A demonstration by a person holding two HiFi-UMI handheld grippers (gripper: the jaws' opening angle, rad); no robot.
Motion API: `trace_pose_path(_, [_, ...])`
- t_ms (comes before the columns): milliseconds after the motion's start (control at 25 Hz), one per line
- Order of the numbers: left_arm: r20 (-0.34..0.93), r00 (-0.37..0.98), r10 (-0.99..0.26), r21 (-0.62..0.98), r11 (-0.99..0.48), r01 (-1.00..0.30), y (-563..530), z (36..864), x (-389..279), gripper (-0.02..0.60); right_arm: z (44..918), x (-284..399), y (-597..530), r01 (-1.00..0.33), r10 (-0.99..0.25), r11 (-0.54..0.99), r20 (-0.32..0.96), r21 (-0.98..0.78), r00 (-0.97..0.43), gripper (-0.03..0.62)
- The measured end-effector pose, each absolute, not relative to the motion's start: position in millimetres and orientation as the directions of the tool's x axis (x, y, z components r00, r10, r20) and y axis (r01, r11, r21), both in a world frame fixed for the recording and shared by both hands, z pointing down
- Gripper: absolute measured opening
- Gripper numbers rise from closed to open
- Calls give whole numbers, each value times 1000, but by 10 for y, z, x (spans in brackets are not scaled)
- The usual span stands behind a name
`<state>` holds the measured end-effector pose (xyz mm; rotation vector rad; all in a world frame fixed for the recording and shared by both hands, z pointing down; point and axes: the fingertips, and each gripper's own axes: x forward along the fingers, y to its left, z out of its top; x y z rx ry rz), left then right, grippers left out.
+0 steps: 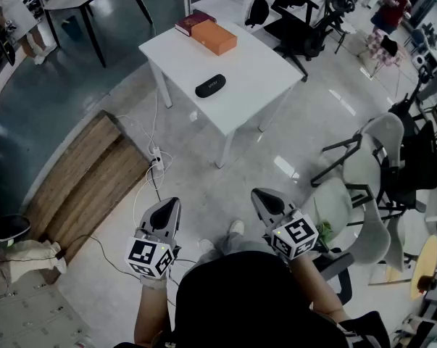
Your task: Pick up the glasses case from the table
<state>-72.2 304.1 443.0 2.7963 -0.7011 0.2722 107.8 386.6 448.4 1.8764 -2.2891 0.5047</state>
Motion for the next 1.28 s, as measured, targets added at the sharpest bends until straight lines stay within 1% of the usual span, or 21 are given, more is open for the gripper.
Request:
trace_pose_path(280, [239, 877, -417, 190, -865, -464, 3058, 4378, -433, 17, 4401, 1251, 3844, -971, -929, 166, 302, -172, -212, 29])
trace_pose_path(560, [276, 876, -396, 164, -878, -449, 2889, 4409, 15, 17, 4399, 1644, 3733, -965, -939, 162, 268, -207, -215, 29])
trace_pose_path(800, [310, 849, -427, 173, -853, -492, 2717, 4454, 296, 17, 4556, 1971, 3639, -957, -934, 167, 274, -238, -232, 29])
trace_pose_path(1000, [319, 832, -453, 190, -830, -525, 2441, 4516, 331, 17, 4579, 2037, 3262, -948, -929, 189, 266, -257, -257, 29])
trace_pose_path(1160, [319, 826, -466, 208, -815, -540, 2042, 4603, 248, 17, 4578, 1919, 2773, -946, -914, 237, 280, -221, -295, 29])
trace_pose_path(1280, [318, 832, -455, 230, -814, -533, 1622, 4669, 173, 17, 4583, 1862, 2322, -952, -915, 232, 287, -200, -283, 29])
